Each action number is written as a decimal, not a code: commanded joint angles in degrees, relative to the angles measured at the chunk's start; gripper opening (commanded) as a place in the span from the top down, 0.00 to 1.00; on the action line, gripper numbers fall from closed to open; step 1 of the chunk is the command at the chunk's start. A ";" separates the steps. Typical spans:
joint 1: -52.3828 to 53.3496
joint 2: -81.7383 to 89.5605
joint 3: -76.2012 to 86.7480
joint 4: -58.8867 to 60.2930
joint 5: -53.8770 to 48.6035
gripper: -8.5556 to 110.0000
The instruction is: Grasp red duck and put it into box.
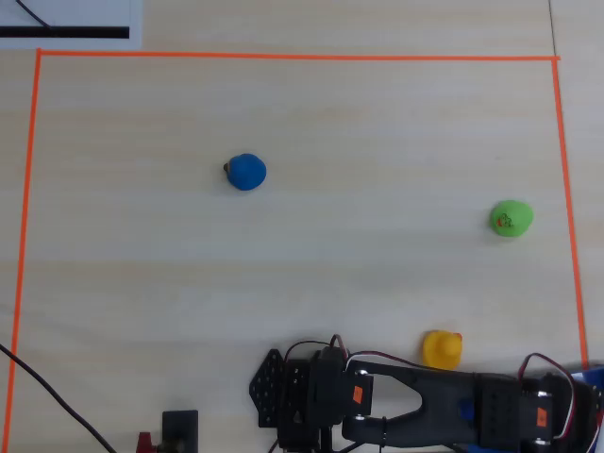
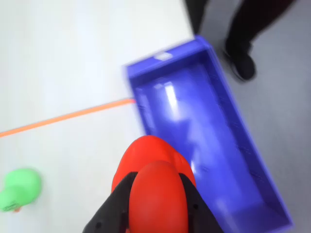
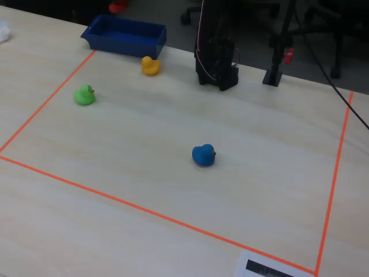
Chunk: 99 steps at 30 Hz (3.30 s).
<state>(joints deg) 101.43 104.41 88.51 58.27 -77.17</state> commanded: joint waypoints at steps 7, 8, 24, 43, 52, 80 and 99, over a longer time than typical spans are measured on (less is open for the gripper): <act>5.19 -0.18 9.40 -4.66 -2.64 0.93; 5.27 -0.70 10.55 -5.98 -2.64 0.93; 5.54 -10.99 9.76 -21.71 1.93 0.76; -20.65 -12.48 -30.59 -0.70 13.89 0.82; -64.60 13.01 -11.51 10.20 10.99 0.93; -106.79 81.65 87.54 11.87 -6.50 0.93; -104.77 85.25 89.74 18.02 -8.09 0.93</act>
<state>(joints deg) -3.25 189.58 178.33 75.32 -85.17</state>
